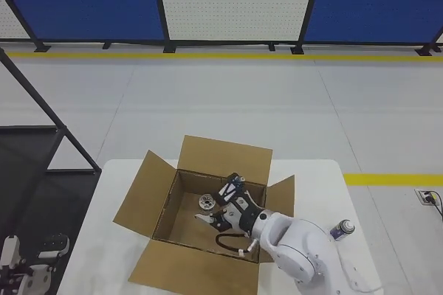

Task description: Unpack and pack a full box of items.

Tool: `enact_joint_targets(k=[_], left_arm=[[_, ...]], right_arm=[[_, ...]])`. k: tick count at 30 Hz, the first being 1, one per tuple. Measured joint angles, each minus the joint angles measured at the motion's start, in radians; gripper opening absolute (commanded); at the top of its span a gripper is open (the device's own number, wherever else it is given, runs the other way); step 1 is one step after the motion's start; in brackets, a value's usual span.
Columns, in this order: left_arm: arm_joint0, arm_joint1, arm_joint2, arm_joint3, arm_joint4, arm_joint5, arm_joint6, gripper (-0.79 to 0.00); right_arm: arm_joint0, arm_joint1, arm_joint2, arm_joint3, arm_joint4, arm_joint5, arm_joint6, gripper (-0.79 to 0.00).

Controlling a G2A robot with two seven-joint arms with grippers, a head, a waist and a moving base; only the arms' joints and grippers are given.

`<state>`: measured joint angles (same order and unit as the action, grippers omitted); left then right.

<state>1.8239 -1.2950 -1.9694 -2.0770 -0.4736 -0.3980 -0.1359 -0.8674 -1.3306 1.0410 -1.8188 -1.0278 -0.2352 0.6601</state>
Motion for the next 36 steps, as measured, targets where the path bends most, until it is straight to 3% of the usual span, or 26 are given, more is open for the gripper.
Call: enact_joint_targets(k=[10,21,27,36], left_arm=[[0.0,0.0,0.0,0.0,0.0,0.0,0.0,0.0],[0.0,0.0,0.0,0.0,0.0,0.0,0.0,0.0],[0.0,0.0,0.0,0.0,0.0,0.0,0.0,0.0],[0.0,0.0,0.0,0.0,0.0,0.0,0.0,0.0]], right_arm=[[-0.236,0.041,0.235,-0.24,0.018,-0.033,-0.088,0.0],[-0.594,0.064,0.487,-0.465,0.033,0.005,-0.256,0.0],[-0.755,0.069,0.585,-0.495,0.061,0.024,-0.299,0.0],[-0.885,0.07,0.676,-0.449,0.148,0.057,-0.326,0.0]])
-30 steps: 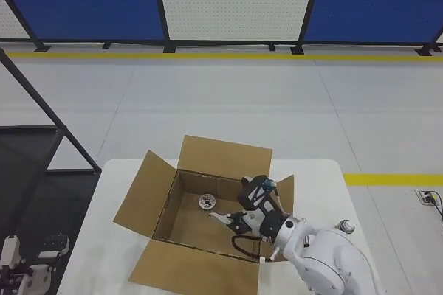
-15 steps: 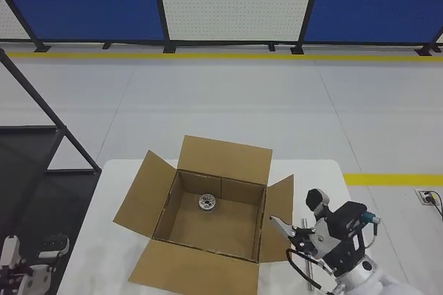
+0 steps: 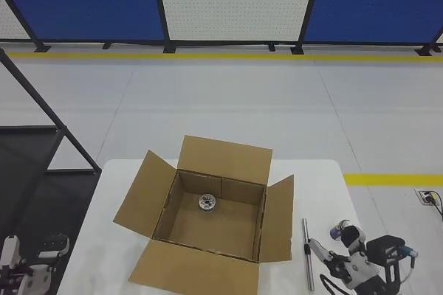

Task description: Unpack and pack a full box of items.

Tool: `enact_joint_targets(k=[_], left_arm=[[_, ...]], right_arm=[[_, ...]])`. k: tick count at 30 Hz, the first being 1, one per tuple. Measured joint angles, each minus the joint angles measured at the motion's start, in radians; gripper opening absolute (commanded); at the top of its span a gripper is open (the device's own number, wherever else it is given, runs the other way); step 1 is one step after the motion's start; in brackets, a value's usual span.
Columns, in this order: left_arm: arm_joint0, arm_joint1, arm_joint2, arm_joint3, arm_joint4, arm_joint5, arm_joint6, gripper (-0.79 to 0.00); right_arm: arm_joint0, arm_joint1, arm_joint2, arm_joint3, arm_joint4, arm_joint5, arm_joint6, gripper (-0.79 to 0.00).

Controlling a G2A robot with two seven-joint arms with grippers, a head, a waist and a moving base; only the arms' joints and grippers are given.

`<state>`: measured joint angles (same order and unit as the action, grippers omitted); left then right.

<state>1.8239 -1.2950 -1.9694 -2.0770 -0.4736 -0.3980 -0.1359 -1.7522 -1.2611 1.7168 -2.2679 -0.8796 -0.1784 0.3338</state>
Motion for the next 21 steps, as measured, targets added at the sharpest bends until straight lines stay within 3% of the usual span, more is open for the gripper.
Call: enact_joint_targets(k=[4,8,21], left_arm=[[0.0,0.0,0.0,0.0,0.0,0.0,0.0,0.0],[0.0,0.0,0.0,0.0,0.0,0.0,0.0,0.0],[0.0,0.0,0.0,0.0,0.0,0.0,0.0,0.0]], right_arm=[[-0.016,0.002,0.019,0.022,0.018,0.008,0.034,0.0],[0.018,0.008,0.006,0.056,-0.003,0.025,0.145,0.0],[0.407,0.019,-0.168,0.274,-0.13,0.214,0.593,0.0]])
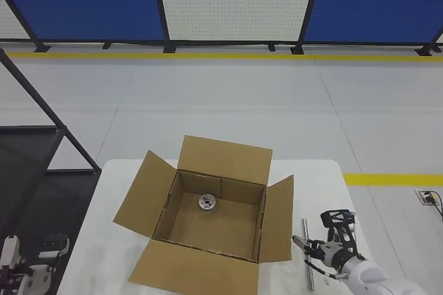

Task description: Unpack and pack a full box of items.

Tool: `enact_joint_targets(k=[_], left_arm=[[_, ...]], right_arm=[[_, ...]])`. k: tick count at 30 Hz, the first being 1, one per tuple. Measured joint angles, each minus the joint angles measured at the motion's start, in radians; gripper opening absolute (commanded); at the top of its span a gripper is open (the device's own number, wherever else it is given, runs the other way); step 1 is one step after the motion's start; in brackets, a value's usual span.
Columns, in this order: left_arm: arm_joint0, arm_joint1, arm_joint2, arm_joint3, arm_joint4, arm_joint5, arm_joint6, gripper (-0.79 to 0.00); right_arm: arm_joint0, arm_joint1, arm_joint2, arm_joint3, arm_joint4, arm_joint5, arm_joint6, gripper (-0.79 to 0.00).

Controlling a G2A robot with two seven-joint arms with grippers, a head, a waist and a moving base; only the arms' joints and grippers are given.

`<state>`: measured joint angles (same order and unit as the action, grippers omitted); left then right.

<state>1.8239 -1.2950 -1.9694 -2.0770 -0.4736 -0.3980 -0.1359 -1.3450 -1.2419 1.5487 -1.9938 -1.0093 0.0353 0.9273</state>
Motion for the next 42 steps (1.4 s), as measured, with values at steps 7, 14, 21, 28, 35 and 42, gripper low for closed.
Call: enact_joint_targets(k=[7,14,21,28,35,42], left_arm=[[0.0,0.0,0.0,0.0,0.0,0.0,0.0,0.0],[0.0,0.0,0.0,0.0,0.0,0.0,0.0,0.0],[0.0,0.0,0.0,0.0,0.0,0.0,0.0,0.0],[0.0,0.0,0.0,0.0,0.0,0.0,0.0,0.0],[0.0,0.0,0.0,0.0,0.0,0.0,0.0,0.0],[0.0,0.0,0.0,0.0,0.0,0.0,0.0,0.0]], right_arm=[[0.137,0.005,-0.052,0.087,-0.039,0.042,0.196,0.0],[0.192,0.008,-0.082,0.109,-0.069,0.069,0.32,0.0],[0.191,0.008,-0.082,0.109,-0.069,0.068,0.318,0.0],[0.185,0.01,-0.1,0.108,-0.094,0.049,0.314,0.0],[0.251,0.008,-0.19,0.164,-0.282,0.107,0.425,0.0],[0.341,0.001,-0.232,0.26,-0.293,0.113,0.536,-0.286]])
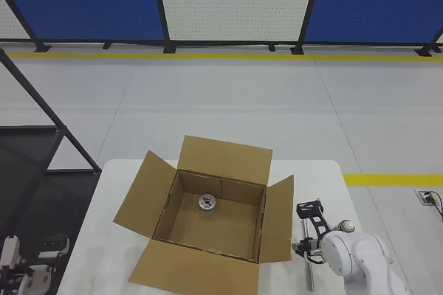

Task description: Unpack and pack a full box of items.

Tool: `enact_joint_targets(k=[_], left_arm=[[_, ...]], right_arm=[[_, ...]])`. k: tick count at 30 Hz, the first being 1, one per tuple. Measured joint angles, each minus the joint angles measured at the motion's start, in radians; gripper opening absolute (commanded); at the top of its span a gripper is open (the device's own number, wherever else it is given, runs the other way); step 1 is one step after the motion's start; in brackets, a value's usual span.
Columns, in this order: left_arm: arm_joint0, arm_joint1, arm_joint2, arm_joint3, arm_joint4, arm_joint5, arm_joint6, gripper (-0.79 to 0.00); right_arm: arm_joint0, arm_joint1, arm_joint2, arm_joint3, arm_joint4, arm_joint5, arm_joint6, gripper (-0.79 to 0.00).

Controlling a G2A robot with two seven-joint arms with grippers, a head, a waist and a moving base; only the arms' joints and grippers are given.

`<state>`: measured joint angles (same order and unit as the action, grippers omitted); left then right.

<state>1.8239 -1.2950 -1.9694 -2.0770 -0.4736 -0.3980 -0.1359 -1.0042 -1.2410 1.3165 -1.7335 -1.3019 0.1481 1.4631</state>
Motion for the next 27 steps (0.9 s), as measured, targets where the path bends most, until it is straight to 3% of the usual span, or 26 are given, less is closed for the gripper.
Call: enact_joint_targets(k=[1,4,27], left_arm=[[0.0,0.0,0.0,0.0,0.0,0.0,0.0,0.0],[0.0,0.0,0.0,0.0,0.0,0.0,0.0,0.0],[0.0,0.0,0.0,0.0,0.0,0.0,0.0,0.0]], right_arm=[[0.009,-0.001,-0.004,0.012,-0.002,0.004,0.009,-0.385],[0.031,-0.004,-0.014,0.049,0.005,0.016,0.022,-0.443],[0.103,-0.015,-0.017,0.266,0.104,0.02,-0.046,-0.459]])
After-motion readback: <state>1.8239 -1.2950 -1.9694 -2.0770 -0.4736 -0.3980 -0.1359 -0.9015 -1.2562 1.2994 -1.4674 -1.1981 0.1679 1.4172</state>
